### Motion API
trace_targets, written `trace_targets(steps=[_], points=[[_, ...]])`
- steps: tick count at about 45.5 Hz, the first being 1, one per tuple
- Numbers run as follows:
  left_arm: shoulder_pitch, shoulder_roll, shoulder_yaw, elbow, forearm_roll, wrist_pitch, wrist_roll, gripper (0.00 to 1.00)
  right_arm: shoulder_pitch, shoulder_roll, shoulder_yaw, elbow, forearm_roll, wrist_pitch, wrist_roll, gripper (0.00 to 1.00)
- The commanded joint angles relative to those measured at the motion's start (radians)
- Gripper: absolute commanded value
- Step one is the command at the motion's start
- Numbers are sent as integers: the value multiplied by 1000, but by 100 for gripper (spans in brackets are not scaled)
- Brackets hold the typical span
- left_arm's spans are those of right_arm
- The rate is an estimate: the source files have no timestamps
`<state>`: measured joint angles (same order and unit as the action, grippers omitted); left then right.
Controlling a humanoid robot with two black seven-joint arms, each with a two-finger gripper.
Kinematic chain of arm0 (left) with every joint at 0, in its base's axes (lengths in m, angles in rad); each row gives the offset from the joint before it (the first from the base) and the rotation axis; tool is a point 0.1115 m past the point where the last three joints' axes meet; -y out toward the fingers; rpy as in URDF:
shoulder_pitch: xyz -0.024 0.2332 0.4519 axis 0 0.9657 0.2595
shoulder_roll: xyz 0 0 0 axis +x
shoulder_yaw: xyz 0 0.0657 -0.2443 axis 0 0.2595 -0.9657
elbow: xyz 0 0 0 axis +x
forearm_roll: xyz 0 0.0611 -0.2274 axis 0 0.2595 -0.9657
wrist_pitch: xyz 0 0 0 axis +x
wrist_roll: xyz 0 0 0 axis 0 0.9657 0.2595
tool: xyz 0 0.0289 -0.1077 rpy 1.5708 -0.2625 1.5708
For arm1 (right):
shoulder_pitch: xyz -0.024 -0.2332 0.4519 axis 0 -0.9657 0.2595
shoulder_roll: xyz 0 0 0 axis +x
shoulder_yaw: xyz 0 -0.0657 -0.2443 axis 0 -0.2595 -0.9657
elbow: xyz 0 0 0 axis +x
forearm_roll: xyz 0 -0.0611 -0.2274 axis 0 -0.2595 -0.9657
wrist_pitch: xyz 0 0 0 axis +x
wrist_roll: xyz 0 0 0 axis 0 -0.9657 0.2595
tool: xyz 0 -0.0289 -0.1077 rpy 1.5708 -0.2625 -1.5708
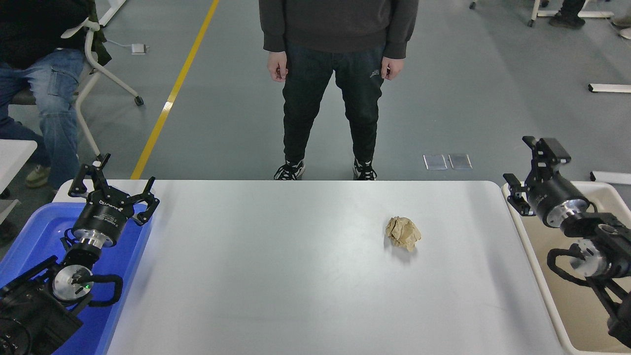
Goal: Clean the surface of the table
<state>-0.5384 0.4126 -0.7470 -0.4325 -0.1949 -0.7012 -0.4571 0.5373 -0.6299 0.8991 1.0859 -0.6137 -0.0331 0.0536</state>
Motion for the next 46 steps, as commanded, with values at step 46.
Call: trace_targets(steps=[46], points=[[0,0,0,0,0,-1,0,100,698,114,-1109,40,-560,101,-276,100]])
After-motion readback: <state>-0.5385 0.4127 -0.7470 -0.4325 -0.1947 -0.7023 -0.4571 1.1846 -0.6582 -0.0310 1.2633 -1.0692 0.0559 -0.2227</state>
